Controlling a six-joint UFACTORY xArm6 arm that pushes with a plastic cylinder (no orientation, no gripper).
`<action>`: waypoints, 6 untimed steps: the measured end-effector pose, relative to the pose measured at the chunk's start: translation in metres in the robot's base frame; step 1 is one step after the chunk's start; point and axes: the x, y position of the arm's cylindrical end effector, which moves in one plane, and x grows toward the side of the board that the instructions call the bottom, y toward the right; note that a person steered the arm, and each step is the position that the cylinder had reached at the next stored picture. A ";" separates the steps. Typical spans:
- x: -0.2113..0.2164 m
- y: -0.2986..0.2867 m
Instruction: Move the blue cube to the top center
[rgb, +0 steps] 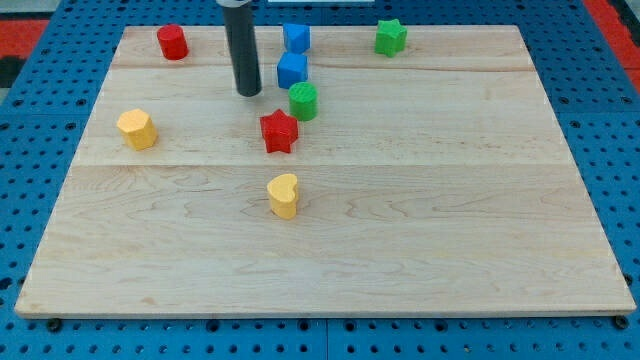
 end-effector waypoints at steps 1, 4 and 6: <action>0.002 0.011; -0.039 0.092; -0.055 0.113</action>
